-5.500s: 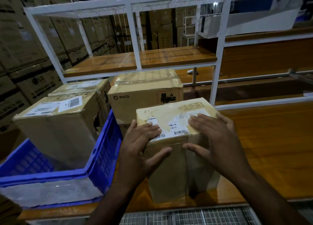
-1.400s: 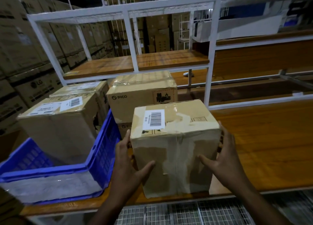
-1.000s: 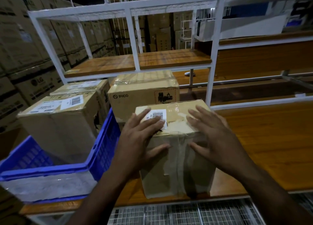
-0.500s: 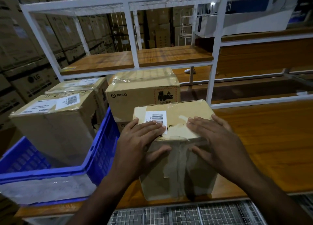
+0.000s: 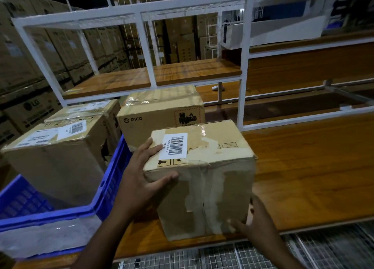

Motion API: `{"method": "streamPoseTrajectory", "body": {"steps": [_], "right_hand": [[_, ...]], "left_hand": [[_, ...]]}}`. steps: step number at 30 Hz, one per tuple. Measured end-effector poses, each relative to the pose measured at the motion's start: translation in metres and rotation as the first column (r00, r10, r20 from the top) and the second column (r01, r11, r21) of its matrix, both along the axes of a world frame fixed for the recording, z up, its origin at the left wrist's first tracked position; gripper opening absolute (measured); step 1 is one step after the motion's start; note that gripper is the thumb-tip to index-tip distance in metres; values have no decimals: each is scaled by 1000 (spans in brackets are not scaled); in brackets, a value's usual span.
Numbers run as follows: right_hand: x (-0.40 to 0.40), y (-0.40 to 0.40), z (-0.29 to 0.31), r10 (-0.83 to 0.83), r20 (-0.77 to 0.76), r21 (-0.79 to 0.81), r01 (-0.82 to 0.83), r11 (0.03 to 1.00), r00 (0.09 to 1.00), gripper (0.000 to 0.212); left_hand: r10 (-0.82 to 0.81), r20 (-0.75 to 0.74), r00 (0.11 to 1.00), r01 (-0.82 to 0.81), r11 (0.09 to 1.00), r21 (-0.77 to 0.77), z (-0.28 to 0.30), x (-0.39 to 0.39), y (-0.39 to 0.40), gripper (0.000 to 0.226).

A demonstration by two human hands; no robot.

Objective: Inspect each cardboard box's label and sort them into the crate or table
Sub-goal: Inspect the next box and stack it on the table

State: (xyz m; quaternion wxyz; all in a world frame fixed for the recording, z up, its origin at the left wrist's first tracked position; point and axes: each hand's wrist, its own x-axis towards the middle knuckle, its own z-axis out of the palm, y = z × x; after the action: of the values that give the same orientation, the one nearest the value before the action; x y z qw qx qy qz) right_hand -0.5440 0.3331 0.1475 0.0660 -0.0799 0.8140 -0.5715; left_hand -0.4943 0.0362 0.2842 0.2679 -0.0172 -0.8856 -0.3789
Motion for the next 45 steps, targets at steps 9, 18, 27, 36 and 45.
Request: {"method": "streamPoseTrajectory", "body": {"steps": [9, 18, 27, 36, 45], "right_hand": [[-6, 8, -22, -9, 50, -112, 14, 994, 999, 40], [-17, 49, 9, 46, 191, -429, 41, 902, 981, 46], [-37, 98, 56, -98, 49, -431, 110, 896, 994, 36], [-32, 108, 7, -188, 141, -360, 228, 905, 972, 43], [-36, 79, -45, -129, 594, -467, 470, 749, 794, 46]], "left_hand": [[76, -51, 996, -77, 996, -32, 9, -5, 28, 92], [77, -166, 983, -87, 995, -53, 28, -27, 92, 60], [148, -203, 968, -134, 987, 83, 16, -48, 133, 47], [183, -200, 963, -168, 982, 88, 10, -53, 121, 48], [124, -143, 982, -117, 991, 57, 9, -55, 107, 47]]}}
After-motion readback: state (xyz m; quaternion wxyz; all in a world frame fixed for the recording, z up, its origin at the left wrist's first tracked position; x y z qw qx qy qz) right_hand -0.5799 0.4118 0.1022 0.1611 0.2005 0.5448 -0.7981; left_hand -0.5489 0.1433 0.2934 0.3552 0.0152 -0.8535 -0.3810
